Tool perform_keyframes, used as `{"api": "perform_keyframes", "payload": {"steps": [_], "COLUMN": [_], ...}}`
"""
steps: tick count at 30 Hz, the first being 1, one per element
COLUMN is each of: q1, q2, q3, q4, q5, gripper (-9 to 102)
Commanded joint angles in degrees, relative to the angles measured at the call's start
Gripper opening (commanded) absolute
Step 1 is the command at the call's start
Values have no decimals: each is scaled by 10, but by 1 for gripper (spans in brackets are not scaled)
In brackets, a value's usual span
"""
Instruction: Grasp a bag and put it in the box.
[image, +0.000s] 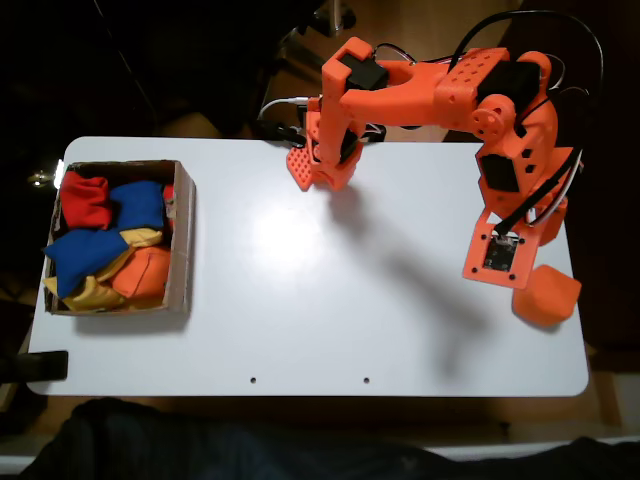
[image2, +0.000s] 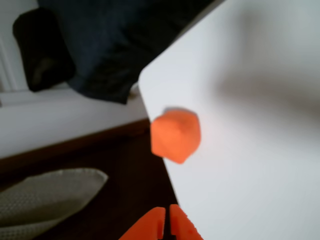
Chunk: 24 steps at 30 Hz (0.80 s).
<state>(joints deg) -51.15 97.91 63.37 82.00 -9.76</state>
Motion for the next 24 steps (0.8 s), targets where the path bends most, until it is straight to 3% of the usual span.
{"api": "perform_keyframes", "payload": {"steps": [1,24], "q1": [-33,-49], "q2": [-99,-153], "q3": [-119,-181], "q4": [-8,-14], "q5": [7,37], "gripper": [0,0]}}
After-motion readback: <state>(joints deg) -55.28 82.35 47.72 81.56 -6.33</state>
